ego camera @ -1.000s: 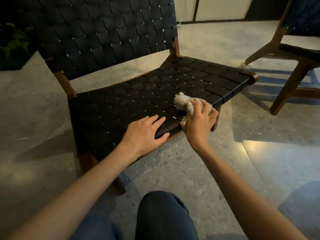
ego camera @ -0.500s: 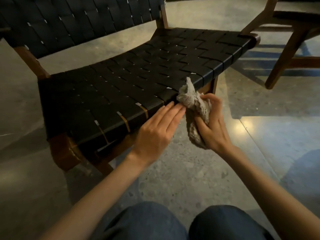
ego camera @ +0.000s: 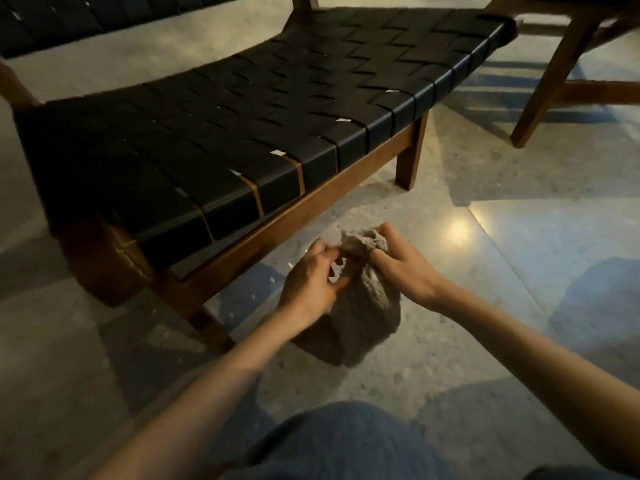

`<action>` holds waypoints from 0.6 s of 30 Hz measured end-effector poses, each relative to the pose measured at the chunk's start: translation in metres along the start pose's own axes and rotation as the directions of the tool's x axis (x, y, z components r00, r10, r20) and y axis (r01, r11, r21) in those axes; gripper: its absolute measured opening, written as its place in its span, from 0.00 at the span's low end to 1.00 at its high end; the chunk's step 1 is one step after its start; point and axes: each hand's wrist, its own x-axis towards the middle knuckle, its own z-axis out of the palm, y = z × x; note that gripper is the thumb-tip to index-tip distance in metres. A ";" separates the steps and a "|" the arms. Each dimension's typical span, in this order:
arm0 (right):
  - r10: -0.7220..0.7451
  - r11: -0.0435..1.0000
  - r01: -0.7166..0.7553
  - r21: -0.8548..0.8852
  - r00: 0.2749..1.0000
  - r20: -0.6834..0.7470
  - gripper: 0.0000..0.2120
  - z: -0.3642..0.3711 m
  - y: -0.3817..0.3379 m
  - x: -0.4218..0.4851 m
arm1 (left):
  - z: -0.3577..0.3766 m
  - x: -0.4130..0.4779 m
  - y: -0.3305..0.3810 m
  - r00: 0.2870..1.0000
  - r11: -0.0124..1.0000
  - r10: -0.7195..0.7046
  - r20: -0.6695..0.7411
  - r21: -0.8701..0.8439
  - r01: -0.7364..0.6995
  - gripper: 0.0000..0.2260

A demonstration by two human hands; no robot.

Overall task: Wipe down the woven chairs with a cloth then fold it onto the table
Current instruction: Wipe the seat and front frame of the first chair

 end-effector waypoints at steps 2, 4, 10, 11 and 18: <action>0.037 0.999 -0.037 0.012 0.999 -0.022 0.05 0.010 -0.001 0.004 | -0.003 -0.007 -0.012 0.996 0.990 -0.070 0.049 -0.123 0.075 0.11; 0.093 0.993 -0.092 0.076 0.996 -0.009 0.05 0.018 -0.002 0.010 | -0.006 -0.014 -0.024 0.992 0.979 -0.073 0.099 -0.183 0.090 0.16; 0.115 0.935 -0.139 0.326 0.989 0.091 0.07 0.033 -0.010 0.031 | -0.016 -0.032 -0.049 0.998 0.974 -0.024 -0.049 -0.228 0.012 0.23; 0.098 0.947 -0.121 0.299 0.991 0.092 0.09 0.037 -0.010 0.034 | -0.016 -0.036 -0.053 0.996 0.977 -0.019 -0.088 -0.214 0.000 0.21; -0.007 0.966 -0.046 0.253 0.978 0.206 0.10 0.065 -0.011 0.057 | -0.027 -0.080 -0.072 0.958 0.833 -0.285 0.025 -0.488 0.260 0.20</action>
